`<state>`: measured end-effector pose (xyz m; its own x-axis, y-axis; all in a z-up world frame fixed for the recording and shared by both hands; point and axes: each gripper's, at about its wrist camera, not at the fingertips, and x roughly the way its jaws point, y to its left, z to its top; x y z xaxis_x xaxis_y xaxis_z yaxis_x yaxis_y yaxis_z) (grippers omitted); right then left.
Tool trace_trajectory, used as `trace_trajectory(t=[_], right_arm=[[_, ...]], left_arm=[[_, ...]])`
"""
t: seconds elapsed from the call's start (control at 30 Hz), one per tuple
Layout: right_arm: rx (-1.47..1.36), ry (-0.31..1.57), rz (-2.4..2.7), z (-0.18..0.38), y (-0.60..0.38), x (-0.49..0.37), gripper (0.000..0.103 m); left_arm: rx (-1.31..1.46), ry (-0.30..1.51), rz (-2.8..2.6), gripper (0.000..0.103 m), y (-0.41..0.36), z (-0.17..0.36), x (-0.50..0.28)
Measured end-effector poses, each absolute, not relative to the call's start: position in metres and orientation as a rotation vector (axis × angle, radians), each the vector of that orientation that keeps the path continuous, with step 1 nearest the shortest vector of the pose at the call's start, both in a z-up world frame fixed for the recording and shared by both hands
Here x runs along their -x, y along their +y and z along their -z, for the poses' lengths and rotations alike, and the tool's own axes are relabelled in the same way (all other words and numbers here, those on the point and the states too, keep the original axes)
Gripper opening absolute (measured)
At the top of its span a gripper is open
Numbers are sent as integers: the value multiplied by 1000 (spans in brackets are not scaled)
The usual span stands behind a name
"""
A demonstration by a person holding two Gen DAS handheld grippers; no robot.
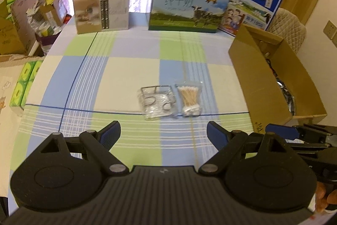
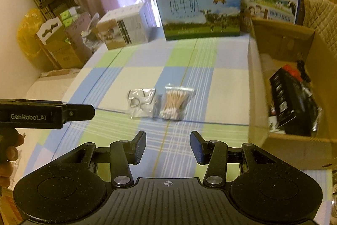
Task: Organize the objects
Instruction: 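Withdraw both grippers from the box toward the wire holder and cotton swabs, then grasp the wrapped wire holder with the left gripper while the right gripper grasps the cotton swab bag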
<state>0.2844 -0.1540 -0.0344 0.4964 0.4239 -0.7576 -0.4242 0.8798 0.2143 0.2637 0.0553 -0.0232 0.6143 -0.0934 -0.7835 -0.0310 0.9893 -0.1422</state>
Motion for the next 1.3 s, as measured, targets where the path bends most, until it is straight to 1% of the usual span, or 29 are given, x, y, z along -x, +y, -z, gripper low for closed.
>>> trace_trajectory(t=[0.43,0.93,1.3], right_arm=[[-27,972,-487,69,-138,-304,44],[-40,956,-469,101,-130,-337,44],[-20,945,-499,123,-110,-366,44]], left_arm=[[166,947,22,87,70,49,-282],[137,986,37,87,66,84,-318],[122,996,18,87,71,97,-342]])
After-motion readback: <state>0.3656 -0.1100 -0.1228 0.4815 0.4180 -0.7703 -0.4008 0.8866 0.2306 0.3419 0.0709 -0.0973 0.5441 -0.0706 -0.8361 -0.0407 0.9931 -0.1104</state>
